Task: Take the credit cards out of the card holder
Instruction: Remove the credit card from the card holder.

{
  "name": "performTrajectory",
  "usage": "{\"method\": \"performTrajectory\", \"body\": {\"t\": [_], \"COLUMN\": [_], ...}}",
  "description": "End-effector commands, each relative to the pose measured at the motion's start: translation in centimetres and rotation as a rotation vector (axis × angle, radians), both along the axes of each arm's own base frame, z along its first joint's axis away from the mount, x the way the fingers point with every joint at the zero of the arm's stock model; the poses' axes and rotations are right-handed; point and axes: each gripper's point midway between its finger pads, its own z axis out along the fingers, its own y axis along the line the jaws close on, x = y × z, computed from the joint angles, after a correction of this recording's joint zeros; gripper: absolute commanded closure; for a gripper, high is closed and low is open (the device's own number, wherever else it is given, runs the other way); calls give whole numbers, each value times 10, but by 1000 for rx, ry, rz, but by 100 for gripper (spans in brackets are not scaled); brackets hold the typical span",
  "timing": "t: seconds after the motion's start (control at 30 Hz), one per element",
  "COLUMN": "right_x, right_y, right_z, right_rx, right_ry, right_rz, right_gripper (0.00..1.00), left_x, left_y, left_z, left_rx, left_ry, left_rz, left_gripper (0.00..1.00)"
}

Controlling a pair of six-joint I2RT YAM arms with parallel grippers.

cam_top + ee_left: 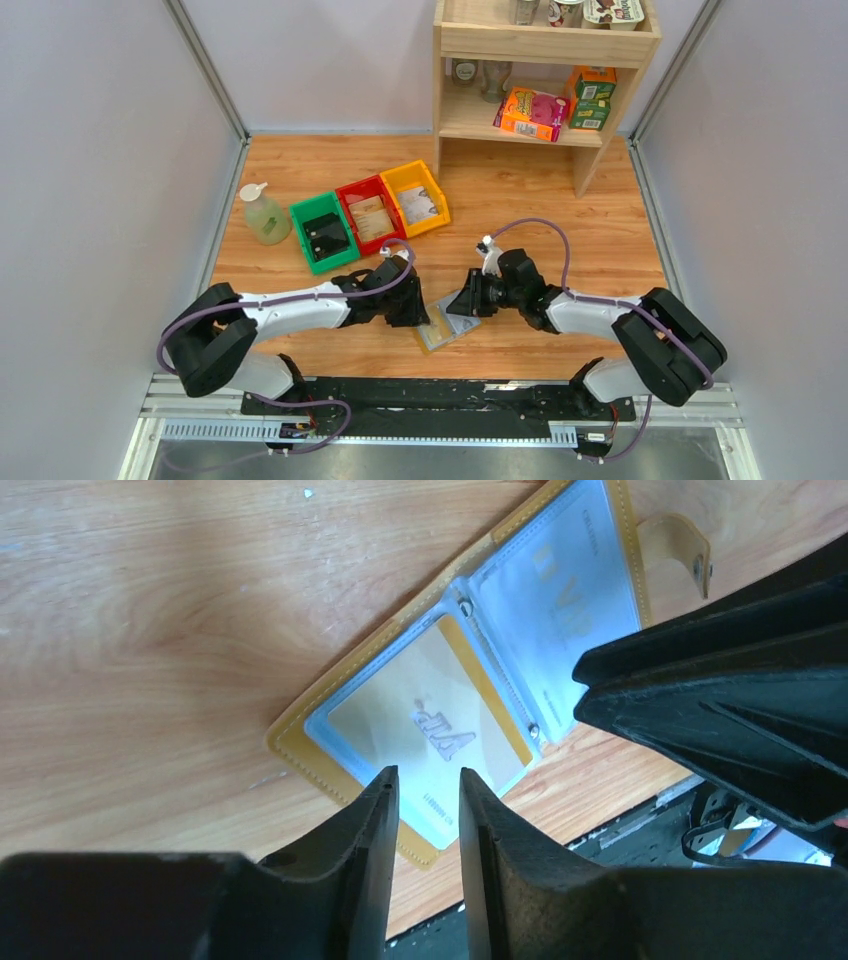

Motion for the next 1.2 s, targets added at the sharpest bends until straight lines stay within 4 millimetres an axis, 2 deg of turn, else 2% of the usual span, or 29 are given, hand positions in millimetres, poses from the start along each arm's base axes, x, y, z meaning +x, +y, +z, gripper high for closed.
{"method": "performTrajectory", "body": {"t": [0.0,0.23,0.37,0.6,0.83,0.97,1.17], "right_x": [9,9,9,7,3,0,3], "right_y": [9,17,16,10,11,15,15], "right_z": [5,2,-8,-22,-22,-19,-3], "right_rx": [-8,-18,-44,-91,-84,-39,79], "right_ry": [-43,-36,-14,22,35,44,33], "right_rz": [11,33,27,11,27,45,47], "right_gripper": [77,74,71,66,69,76,87], "left_x": [-4,-11,-11,-18,-18,-19,-19], "left_y": [17,19,20,32,33,32,33], "left_z": [5,-19,-29,-52,-58,-59,-61], "left_rx": [58,86,121,198,216,213,221], "left_ry": [-23,36,53,101,114,117,118], "left_rz": [6,-2,-7,-3,-7,-11,-14], "left_gripper": [63,65,75,100,100,100,100]}}
